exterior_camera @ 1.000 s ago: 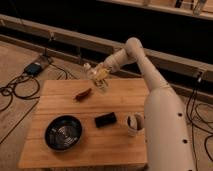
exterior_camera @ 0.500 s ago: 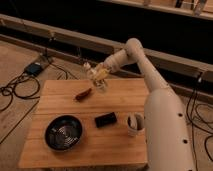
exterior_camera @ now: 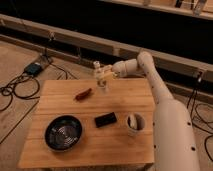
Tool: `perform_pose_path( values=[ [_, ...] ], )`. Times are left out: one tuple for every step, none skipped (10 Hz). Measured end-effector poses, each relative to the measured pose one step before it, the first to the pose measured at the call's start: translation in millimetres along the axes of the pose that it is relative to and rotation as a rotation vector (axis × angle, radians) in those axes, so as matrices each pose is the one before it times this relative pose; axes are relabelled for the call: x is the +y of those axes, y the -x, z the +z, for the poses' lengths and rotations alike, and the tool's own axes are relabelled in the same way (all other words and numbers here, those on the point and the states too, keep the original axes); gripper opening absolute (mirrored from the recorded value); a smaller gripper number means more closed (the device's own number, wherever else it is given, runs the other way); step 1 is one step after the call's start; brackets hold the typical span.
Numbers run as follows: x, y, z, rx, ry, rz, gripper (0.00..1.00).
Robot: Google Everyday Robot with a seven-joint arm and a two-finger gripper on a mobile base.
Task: Stand the bottle upright
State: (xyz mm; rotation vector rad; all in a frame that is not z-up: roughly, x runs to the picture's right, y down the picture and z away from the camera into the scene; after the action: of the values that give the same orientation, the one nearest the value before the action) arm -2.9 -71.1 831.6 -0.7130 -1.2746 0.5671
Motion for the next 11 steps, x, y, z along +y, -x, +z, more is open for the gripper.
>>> perform_pose_path(
  values=[
    [-0.43,-6.71,-8.09,-0.01876,-0.01342,-0.01073,0.0],
    [0.07,-6.68,-7.12,-0.01132,-0.01192,-0.01069,0.0],
    [1.27,-9.21,-7.42,-0.00933,-0.01181,-0.01554,0.0],
    [1.11,-6.69,-4.0,-0.00679,-0.009,-0.01036,0.0],
    [0.21,-3.28,-1.69,-0.01216,-0.00876,-0.00971,0.0],
    [-0.06,-5.03,-5.43,-0.02266,-0.02058,-0.01471,0.0],
    [0.53,-7.15,-6.7,-0.02291,-0.02405,-0.01564,0.0],
    [1.2,-4.15,-3.03,-0.00712,-0.00746,-0.00658,0.0],
    [3.22,-7.54,-4.72,-0.00852,-0.00706,-0.01274,0.0],
    [3.74,-6.31,-2.41,0.00006,0.00405,-0.01037,0.0],
    [6.22,-5.23,-2.39,0.00241,0.01615,-0.01249,0.0]
  ],
)
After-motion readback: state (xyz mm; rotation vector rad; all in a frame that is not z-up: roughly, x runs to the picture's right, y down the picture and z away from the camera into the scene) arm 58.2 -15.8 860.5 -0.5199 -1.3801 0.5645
